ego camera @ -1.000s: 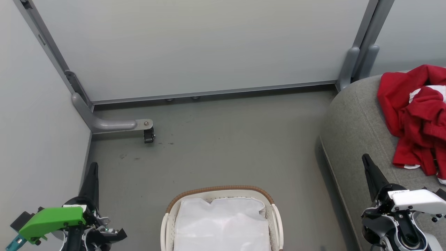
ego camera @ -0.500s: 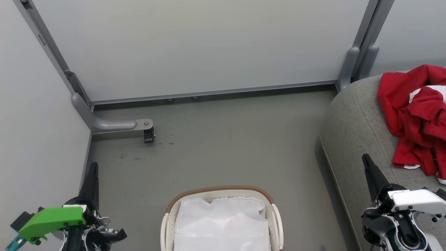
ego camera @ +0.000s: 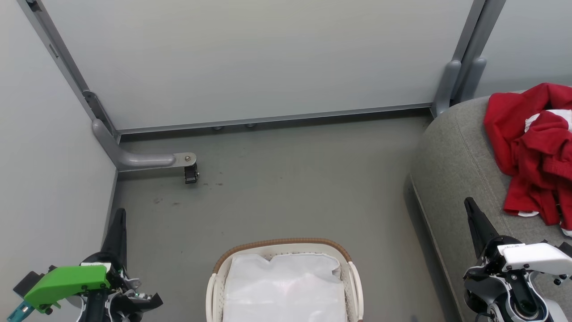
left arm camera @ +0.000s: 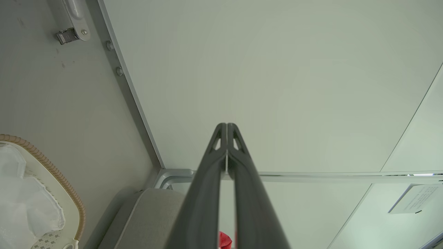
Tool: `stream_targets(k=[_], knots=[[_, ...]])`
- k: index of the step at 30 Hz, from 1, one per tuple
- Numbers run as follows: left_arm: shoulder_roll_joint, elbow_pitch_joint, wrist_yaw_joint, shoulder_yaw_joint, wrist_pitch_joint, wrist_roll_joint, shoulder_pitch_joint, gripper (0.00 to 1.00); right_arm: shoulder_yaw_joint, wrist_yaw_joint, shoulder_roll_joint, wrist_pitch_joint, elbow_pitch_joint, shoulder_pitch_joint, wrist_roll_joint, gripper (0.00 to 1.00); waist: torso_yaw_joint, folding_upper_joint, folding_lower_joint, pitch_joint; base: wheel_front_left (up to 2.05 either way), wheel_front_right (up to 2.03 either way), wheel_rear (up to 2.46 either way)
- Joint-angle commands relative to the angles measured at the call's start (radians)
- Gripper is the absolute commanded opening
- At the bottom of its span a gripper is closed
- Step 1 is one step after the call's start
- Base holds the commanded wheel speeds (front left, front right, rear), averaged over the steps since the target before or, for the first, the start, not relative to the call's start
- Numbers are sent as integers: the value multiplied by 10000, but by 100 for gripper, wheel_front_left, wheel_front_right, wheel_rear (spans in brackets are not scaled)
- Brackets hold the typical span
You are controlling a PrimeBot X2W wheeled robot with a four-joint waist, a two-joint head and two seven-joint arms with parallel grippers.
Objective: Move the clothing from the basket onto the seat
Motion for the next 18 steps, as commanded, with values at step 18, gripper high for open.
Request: stream_targets(k=[18], knots=[[37, -16, -57, 22, 28, -31, -111, 0, -22, 0, -59, 31, -33, 105, 35, 0, 0, 0, 0, 0, 0, 0, 0]])
